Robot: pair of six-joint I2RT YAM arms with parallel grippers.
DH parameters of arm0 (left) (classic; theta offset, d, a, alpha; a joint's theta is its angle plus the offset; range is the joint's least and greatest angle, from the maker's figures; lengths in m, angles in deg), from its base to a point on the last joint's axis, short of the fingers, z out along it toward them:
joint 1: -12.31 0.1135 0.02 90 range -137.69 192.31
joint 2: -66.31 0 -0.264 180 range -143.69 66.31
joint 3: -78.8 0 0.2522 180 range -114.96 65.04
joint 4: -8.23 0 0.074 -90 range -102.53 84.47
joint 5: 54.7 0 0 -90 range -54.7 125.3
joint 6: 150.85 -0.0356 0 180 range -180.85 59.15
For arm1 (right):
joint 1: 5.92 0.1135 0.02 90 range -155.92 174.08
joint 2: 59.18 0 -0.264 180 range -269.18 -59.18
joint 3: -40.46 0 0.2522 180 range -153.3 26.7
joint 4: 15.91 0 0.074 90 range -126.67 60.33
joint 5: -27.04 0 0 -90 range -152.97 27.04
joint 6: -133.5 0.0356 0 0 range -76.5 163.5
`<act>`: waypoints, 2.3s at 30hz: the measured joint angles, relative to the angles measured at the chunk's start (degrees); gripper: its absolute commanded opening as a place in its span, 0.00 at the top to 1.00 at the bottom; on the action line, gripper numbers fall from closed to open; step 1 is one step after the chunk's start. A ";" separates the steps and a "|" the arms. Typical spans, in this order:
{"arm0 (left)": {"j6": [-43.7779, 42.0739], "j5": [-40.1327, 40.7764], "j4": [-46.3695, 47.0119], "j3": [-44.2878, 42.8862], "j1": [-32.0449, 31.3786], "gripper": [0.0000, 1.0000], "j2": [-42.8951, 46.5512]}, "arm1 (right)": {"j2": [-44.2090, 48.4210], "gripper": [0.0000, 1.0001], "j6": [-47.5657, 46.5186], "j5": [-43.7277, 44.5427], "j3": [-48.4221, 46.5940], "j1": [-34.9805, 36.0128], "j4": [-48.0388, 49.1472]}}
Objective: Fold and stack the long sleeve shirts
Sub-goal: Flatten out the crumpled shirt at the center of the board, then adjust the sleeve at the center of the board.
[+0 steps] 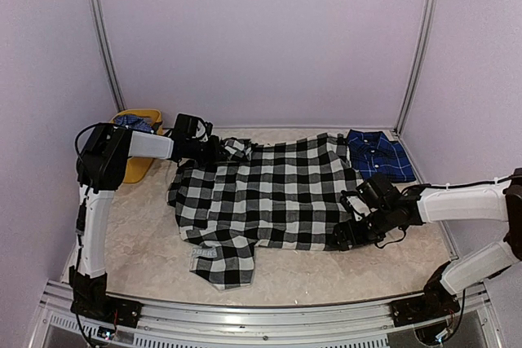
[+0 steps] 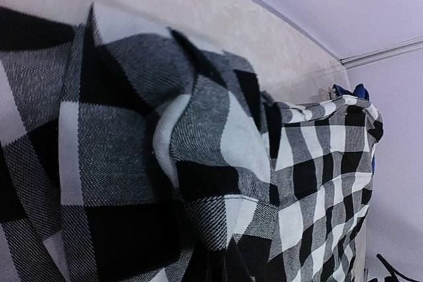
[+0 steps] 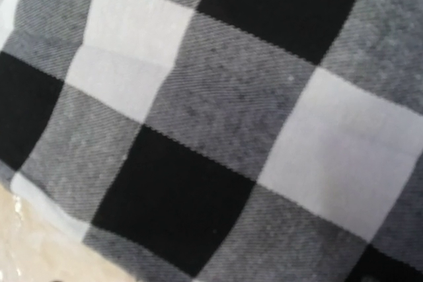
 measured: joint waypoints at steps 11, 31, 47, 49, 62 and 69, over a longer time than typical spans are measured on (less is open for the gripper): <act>-2.43 0.96 -1.70 5.25 0.31 0.38 3.58 | -1.22 0.06 -0.24 -0.35 -1.27 0.00 0.02; -4.13 15.65 -1.55 54.40 -22.51 0.21 54.10 | 10.23 0.06 1.36 0.68 -1.31 6.73 -1.01; 7.98 34.36 -12.83 65.13 -52.11 0.10 63.82 | 0.37 0.06 4.59 0.09 -2.91 18.05 5.18; 9.22 36.83 -14.78 63.78 -54.60 0.13 61.24 | 0.26 0.06 4.66 0.20 -2.93 18.12 5.18; 7.56 44.22 -19.98 55.15 -57.29 0.70 45.68 | 0.26 0.06 4.79 1.27 -3.06 18.18 5.20; 6.34 43.43 -24.06 53.68 -57.42 1.00 45.51 | 0.55 0.05 4.70 2.89 -3.80 18.21 2.69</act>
